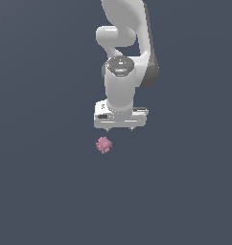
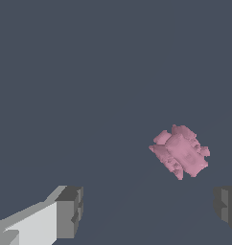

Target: Pick up the object and move it to a goal position.

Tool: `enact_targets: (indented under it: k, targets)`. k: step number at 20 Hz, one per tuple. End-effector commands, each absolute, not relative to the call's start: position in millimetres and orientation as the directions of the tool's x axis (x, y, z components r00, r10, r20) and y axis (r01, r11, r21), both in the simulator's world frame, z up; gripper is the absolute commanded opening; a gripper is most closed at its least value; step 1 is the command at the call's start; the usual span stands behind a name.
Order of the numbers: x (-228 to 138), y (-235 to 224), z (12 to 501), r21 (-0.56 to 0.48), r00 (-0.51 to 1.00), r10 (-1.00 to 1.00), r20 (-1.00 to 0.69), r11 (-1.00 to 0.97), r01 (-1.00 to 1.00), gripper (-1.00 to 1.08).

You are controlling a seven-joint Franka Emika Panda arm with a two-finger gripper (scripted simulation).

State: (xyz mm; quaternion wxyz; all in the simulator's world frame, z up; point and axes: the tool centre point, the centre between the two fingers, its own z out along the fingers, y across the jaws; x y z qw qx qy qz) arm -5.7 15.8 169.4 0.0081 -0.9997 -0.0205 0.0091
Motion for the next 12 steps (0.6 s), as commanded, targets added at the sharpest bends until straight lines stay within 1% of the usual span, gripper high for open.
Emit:
enact_targets:
  k: [1,12]
  targets:
    - [-5.7,15.8,169.4,-0.017,0.999,0.041,-0.018,-0.999,0.041,1.0]
    - [0.8,-1.9,188.2,-0.002,0.999,0.042,-0.003,-0.999,0.042,1.0]
